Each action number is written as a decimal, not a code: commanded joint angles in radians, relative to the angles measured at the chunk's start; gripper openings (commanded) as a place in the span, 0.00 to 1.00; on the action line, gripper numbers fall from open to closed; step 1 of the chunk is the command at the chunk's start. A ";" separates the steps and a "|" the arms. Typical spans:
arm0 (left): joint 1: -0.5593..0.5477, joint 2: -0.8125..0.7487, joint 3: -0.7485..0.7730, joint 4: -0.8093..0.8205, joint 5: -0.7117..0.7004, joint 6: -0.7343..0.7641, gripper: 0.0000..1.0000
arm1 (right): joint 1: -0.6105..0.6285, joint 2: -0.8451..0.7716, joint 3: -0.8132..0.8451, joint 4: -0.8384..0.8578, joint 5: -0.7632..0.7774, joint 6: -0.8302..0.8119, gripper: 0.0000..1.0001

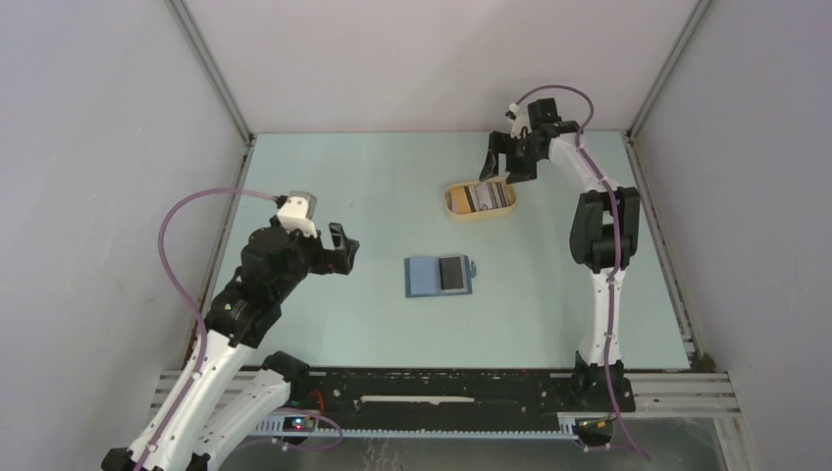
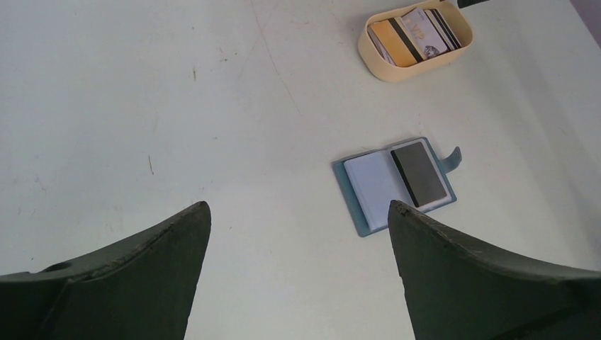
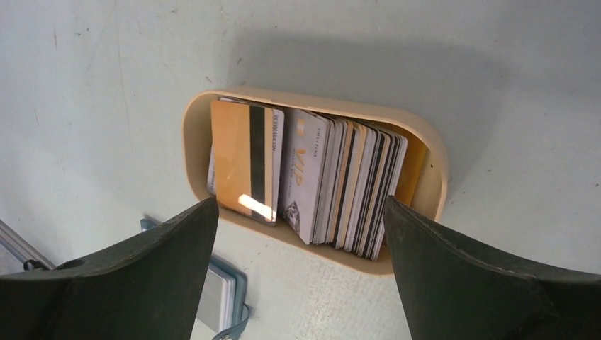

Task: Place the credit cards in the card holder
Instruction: Pick up the credit card from the storage box.

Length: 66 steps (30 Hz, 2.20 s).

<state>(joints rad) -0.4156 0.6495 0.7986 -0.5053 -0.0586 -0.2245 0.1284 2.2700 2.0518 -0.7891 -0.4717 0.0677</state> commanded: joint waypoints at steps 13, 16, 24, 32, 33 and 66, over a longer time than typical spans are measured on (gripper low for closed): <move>0.018 0.010 -0.012 0.008 0.005 0.021 1.00 | -0.004 0.081 0.062 0.002 0.061 0.074 1.00; 0.020 0.012 -0.011 0.008 0.008 0.020 1.00 | 0.003 0.095 0.070 0.000 0.084 0.079 1.00; 0.022 0.011 -0.012 0.008 0.011 0.020 1.00 | 0.016 0.109 0.071 -0.006 0.097 0.097 1.00; 0.024 0.011 -0.012 0.008 0.014 0.019 1.00 | 0.035 0.113 0.065 -0.007 0.116 0.106 1.00; 0.024 0.011 -0.012 0.008 0.013 0.019 1.00 | 0.038 0.116 0.065 -0.007 0.111 0.108 1.00; 0.035 0.012 -0.014 0.011 0.017 0.016 1.00 | -0.017 0.078 0.039 -0.007 -0.206 0.130 0.86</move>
<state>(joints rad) -0.3893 0.6655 0.7986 -0.5117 -0.0486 -0.2249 0.1246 2.3882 2.0869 -0.7952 -0.6140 0.1856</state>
